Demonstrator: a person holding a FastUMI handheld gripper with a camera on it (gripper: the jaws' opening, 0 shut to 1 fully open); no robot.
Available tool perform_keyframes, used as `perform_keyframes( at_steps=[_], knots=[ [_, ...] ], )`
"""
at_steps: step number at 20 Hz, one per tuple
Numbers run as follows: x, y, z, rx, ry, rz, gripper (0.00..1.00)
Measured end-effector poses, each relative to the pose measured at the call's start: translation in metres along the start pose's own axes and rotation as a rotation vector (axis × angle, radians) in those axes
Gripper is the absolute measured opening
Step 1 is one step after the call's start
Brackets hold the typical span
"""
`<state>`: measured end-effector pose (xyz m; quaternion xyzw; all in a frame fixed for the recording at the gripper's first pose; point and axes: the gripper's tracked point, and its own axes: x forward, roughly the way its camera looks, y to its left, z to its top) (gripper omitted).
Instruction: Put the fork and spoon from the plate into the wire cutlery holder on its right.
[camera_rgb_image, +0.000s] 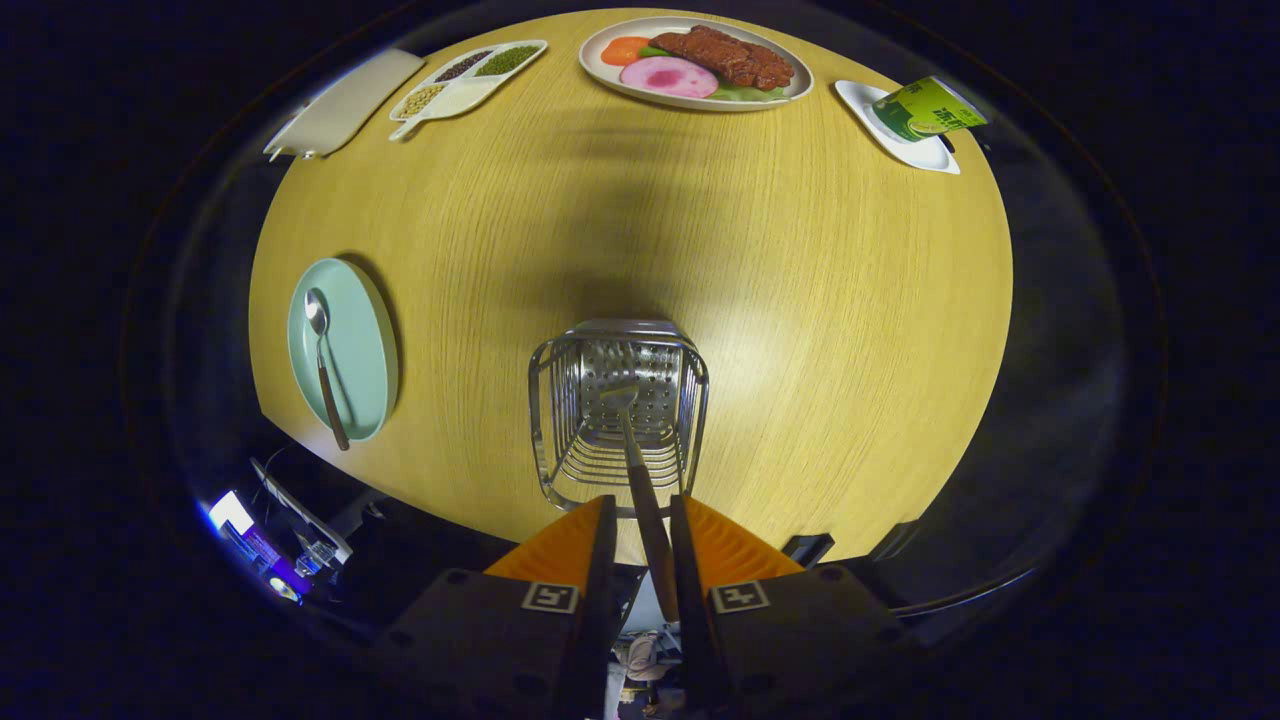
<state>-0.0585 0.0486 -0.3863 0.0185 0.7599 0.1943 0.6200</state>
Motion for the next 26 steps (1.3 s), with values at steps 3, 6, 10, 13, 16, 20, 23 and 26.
perform_keyframes(
  at_steps=[3, 6, 10, 13, 16, 20, 23, 26],
  knots=[
    [-0.010, -0.003, 0.007, 0.052, -0.105, 0.017, 0.67],
    [-0.021, -0.013, 0.018, 0.075, -0.238, -0.007, 0.85],
    [-0.048, -0.018, 0.033, 0.087, -0.447, -0.078, 1.00],
    [-0.081, 0.014, 0.045, 0.017, -0.615, -0.080, 0.99],
    [-0.097, 0.080, 0.045, -0.061, -0.688, -0.003, 0.99],
    [-0.082, 0.172, 0.044, -0.140, -0.684, 0.134, 0.99],
    [-0.058, 0.226, 0.042, -0.193, -0.676, 0.187, 0.99],
    [-0.027, 0.274, 0.041, -0.245, -0.656, 0.215, 0.99]
  ],
)
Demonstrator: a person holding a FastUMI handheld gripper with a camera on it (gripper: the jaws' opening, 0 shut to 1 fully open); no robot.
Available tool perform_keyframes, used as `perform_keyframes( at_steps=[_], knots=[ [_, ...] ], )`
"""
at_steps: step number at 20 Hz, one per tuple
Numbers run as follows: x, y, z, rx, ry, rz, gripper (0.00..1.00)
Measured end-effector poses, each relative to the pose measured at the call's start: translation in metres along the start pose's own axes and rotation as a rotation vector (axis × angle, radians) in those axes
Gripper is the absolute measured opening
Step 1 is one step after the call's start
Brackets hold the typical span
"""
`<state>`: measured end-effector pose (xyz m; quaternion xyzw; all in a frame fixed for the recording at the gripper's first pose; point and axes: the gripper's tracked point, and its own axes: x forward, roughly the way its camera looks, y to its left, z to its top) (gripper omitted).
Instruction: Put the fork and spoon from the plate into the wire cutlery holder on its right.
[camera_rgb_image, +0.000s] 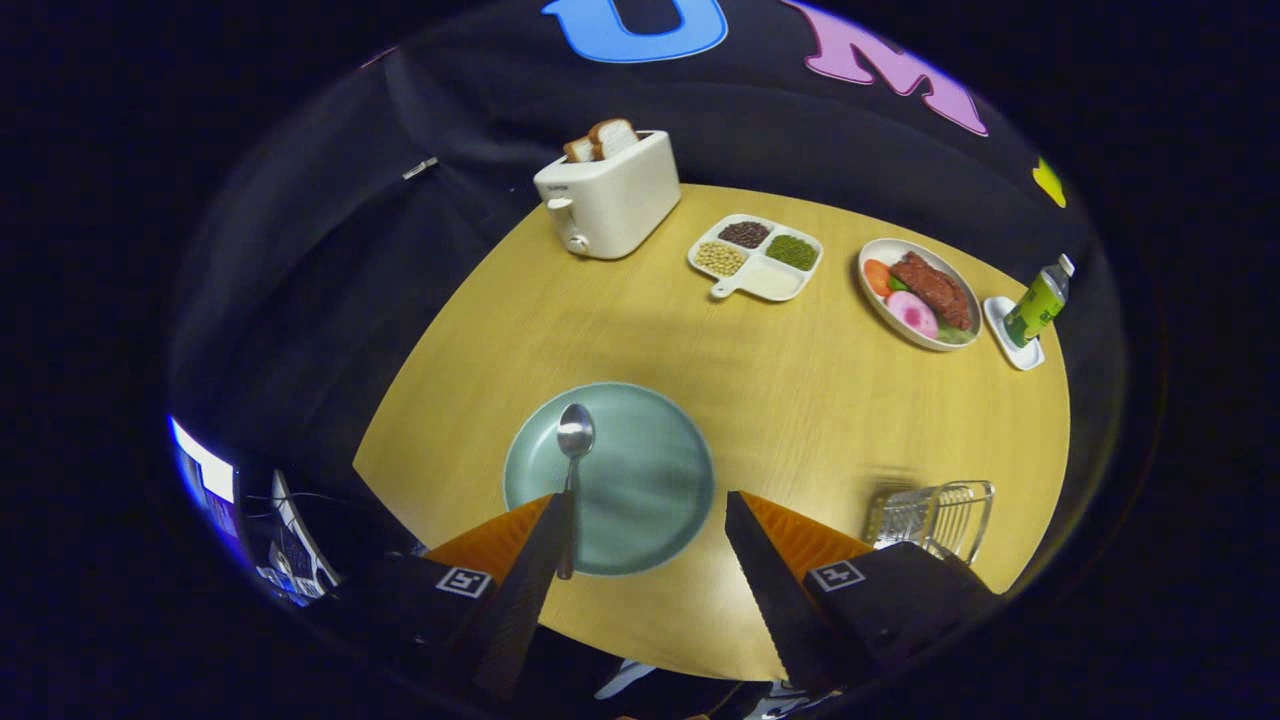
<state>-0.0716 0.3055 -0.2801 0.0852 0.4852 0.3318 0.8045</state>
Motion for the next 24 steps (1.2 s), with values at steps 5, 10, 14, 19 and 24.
perform_keyframes(
  at_steps=[5, 10, 14, 19, 24],
  knots=[
    [0.043, 0.035, -0.028, -0.026, 0.058, 0.043, 0.96],
    [0.080, 0.037, -0.052, -0.031, 0.125, 0.018, 0.85],
    [0.100, 0.041, -0.065, -0.040, 0.165, 0.006, 0.75],
    [0.119, 0.049, -0.064, -0.081, 0.184, -0.036, 0.57],
    [0.124, 0.047, -0.063, -0.138, 0.184, -0.042, 0.13]
  ],
)
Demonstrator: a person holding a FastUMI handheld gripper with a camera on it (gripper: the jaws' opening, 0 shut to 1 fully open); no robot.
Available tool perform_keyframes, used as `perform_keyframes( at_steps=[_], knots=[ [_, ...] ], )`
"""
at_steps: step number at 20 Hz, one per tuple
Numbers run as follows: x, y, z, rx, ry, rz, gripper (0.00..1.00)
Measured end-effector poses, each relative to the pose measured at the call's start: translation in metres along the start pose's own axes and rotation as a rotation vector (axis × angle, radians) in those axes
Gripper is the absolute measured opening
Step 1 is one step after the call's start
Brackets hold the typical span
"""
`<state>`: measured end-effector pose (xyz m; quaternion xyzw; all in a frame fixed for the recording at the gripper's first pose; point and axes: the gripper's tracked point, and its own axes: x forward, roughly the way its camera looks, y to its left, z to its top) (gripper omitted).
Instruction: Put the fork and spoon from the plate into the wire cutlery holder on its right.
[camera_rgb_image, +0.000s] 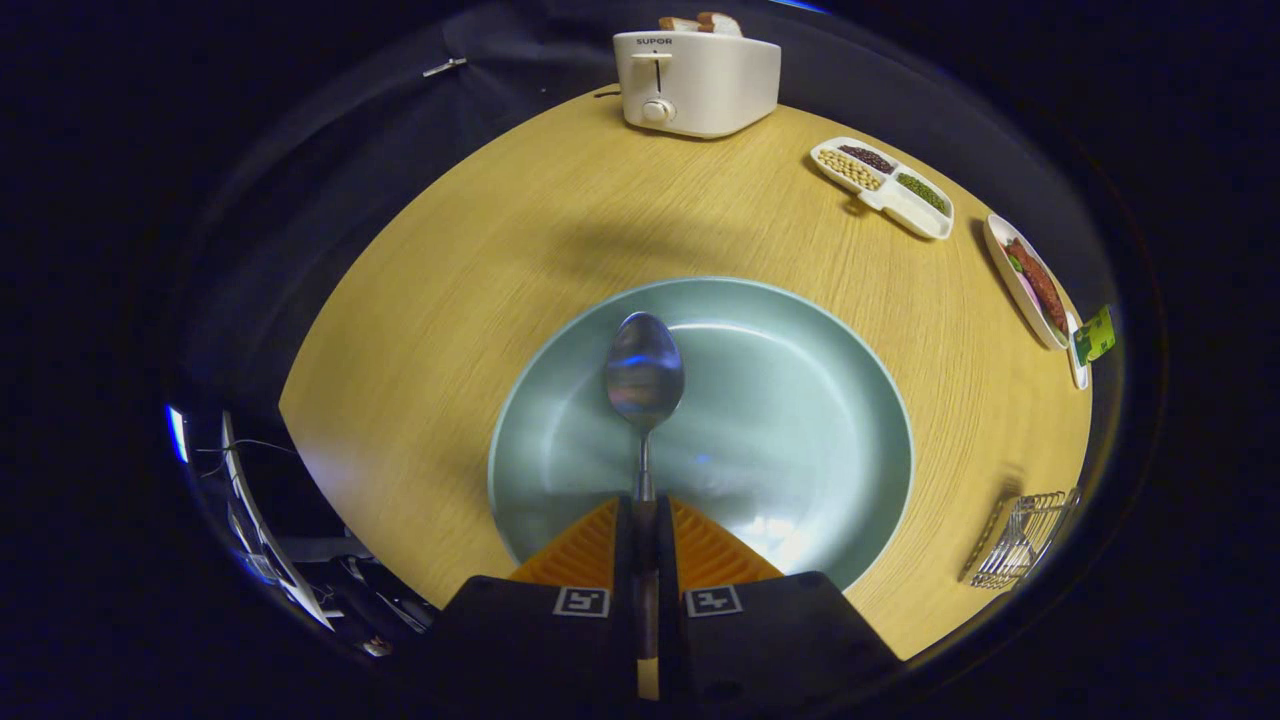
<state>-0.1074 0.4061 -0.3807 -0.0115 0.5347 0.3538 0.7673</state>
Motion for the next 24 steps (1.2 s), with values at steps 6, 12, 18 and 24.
perform_keyframes(
  at_steps=[6, 12, 18, 24],
  knots=[
    [-0.021, -0.003, 0.015, 0.015, -0.123, 0.062, 0.13],
    [-0.042, -0.032, 0.021, 0.040, -0.174, 0.029, 0.09],
    [-0.077, -0.046, 0.029, 0.070, -0.217, 0.049, 0.09],
    [-0.153, -0.093, 0.027, 0.025, -0.257, 0.052, 0.09]
  ],
)
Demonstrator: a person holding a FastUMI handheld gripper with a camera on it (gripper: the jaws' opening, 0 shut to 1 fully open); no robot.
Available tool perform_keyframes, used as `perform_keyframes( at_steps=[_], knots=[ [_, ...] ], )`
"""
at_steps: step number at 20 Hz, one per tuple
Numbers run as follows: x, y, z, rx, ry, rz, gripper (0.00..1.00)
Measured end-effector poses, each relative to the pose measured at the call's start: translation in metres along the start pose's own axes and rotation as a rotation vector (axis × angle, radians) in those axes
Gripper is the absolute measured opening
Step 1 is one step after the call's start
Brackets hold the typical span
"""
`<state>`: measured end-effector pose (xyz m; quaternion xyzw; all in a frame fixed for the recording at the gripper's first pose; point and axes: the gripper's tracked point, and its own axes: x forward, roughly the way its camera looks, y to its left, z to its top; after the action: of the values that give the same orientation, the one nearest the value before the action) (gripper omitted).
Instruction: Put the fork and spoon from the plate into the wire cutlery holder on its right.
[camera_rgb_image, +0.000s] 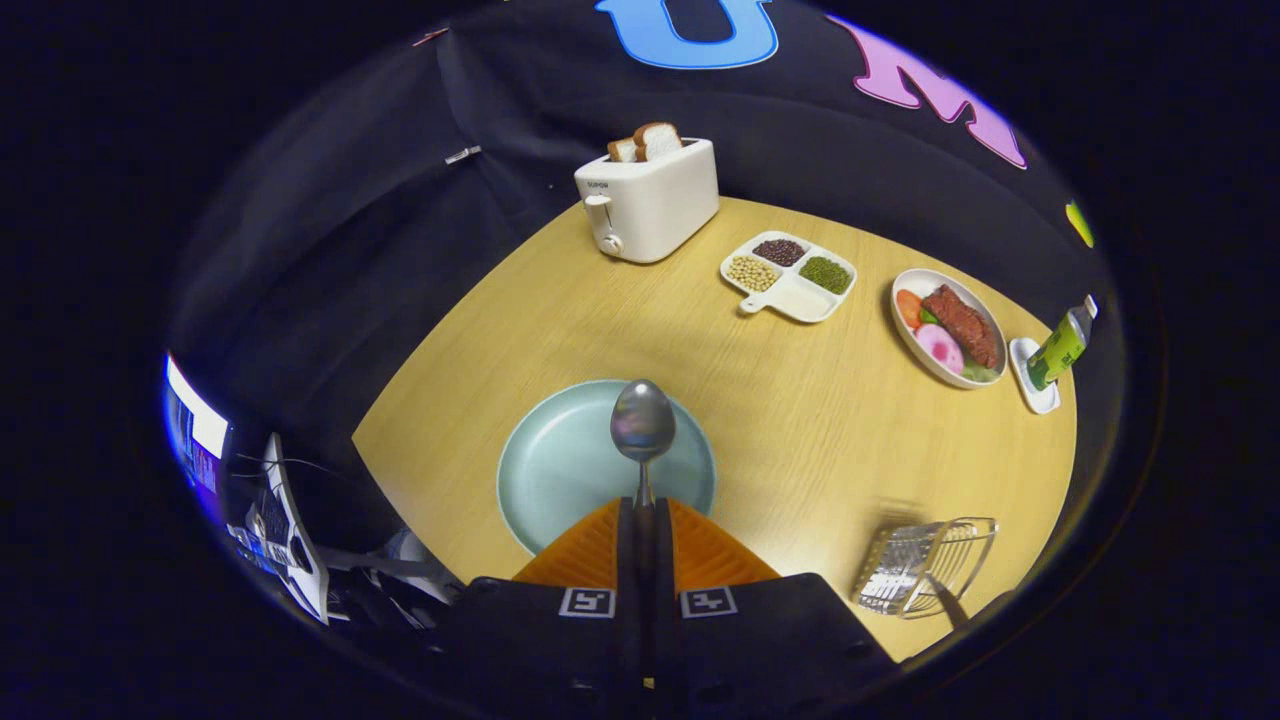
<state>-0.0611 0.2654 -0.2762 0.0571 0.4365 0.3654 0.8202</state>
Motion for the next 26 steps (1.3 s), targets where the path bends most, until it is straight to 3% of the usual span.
perform_keyframes(
  at_steps=[6, 10, 13, 21, 26],
  knots=[
    [-0.085, -0.078, -0.015, 0.033, 0.045, -0.069, 0.09],
    [-0.121, -0.142, -0.037, 0.038, 0.126, -0.161, 0.09],
    [-0.130, -0.169, -0.058, 0.035, 0.231, -0.183, 0.09],
    [-0.097, -0.201, -0.096, -0.026, 0.542, -0.164, 0.09],
    [-0.067, -0.200, -0.094, -0.027, 0.694, -0.158, 0.09]
  ],
)
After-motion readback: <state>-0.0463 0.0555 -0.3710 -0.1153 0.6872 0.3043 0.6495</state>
